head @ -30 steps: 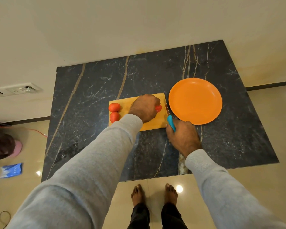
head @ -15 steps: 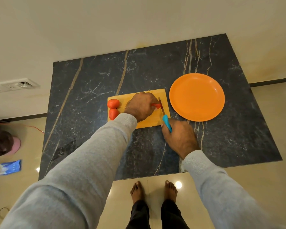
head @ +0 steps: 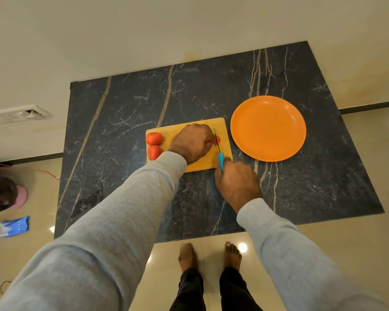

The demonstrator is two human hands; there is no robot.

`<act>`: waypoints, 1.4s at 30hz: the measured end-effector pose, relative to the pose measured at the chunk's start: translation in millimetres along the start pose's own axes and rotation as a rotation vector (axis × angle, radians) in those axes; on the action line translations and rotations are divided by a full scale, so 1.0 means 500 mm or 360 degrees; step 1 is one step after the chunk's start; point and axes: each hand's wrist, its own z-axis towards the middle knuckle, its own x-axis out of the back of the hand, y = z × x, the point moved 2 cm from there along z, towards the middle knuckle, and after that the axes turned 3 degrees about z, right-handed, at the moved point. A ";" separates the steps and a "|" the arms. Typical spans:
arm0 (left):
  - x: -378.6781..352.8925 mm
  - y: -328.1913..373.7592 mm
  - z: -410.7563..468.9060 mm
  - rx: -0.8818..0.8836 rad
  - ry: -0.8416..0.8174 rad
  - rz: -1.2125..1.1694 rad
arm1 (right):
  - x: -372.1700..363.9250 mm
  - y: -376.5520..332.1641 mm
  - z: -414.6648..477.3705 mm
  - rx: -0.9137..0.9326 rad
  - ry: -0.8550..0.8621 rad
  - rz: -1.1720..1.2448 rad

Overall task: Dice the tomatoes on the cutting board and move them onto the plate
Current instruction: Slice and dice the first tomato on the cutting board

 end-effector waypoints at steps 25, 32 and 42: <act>0.005 -0.019 -0.005 0.0041 -0.0027 -0.0111 | 0.018 -0.021 -0.037 -0.0001 0.0102 0.0182; 0.000 -0.024 0.001 0.0068 0.0023 -0.0158 | 0.016 -0.032 0.013 -0.0038 0.0054 0.0170; -0.006 -0.014 -0.001 0.0055 0.0055 -0.0072 | -0.005 -0.038 -0.013 -0.0055 0.0000 -0.0023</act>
